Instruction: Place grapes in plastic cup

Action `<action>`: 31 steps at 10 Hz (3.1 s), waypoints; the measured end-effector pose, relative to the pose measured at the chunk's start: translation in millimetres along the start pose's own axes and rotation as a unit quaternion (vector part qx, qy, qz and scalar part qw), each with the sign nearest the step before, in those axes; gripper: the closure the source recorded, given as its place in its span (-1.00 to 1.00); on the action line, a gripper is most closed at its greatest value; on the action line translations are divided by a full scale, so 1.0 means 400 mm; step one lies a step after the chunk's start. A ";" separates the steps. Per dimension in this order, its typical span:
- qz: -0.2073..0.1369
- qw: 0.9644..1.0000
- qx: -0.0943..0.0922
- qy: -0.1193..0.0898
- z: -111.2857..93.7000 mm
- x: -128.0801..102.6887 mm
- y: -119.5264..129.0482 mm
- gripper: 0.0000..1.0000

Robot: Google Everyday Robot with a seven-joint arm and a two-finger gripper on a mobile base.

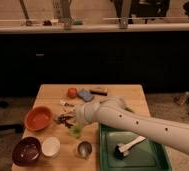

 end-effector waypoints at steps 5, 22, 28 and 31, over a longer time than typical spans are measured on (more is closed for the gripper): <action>0.027 0.999 0.015 -0.016 0.002 0.016 0.041 1.00; 0.067 0.997 0.027 -0.037 0.015 0.074 0.094 0.31; 0.067 0.997 0.027 -0.037 0.016 0.074 0.094 -0.60; 0.067 0.997 0.027 -0.037 0.016 0.074 0.094 -0.60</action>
